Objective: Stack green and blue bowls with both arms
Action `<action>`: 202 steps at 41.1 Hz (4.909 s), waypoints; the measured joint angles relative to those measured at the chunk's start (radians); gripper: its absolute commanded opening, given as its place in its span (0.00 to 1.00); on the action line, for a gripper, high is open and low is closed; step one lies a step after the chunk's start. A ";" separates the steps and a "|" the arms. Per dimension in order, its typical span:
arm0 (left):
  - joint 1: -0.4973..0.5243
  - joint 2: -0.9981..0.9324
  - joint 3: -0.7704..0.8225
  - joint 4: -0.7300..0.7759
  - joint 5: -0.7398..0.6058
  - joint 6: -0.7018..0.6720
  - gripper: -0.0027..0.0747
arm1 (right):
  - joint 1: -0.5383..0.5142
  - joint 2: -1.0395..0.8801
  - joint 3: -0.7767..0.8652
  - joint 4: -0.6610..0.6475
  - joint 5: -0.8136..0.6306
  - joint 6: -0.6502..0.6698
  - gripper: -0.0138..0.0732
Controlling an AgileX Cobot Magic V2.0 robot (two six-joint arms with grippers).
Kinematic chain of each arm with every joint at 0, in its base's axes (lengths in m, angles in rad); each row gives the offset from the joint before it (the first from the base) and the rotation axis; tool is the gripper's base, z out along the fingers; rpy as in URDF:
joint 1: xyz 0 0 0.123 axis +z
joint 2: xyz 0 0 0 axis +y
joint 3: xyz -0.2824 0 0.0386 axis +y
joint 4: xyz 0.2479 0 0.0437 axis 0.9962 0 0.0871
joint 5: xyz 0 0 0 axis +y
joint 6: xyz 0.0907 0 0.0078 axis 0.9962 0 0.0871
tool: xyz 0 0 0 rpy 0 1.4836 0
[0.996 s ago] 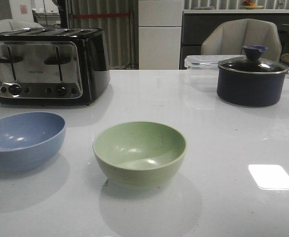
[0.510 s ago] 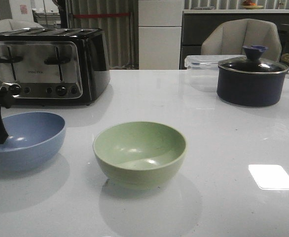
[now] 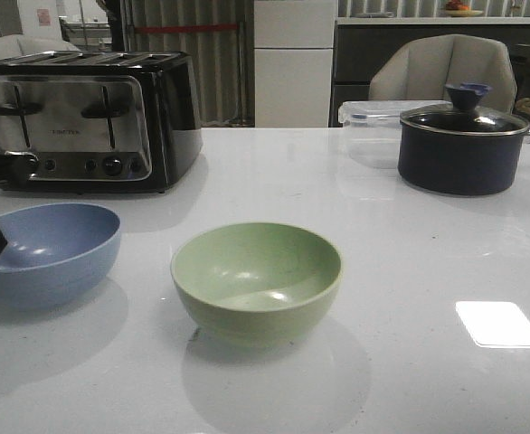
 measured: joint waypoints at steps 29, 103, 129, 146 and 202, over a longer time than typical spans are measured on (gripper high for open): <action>-0.355 -0.115 -0.341 -0.003 0.251 0.070 0.16 | 0.000 0.000 0.000 0.000 0.000 0.000 0.63; -0.572 -0.594 -0.105 0.052 0.229 0.096 0.58 | 0.000 0.000 0.000 0.000 0.000 0.000 0.63; -0.572 -1.015 0.255 0.286 0.235 -0.200 0.58 | 0.000 0.000 0.000 0.000 0.000 0.000 0.63; -0.572 -1.017 0.276 0.303 0.168 -0.222 0.58 | 0.000 0.000 0.000 0.000 0.000 0.000 0.63; -0.572 -1.015 0.276 0.303 0.152 -0.228 0.16 | -0.001 0.000 0.000 -0.126 0.000 0.002 0.20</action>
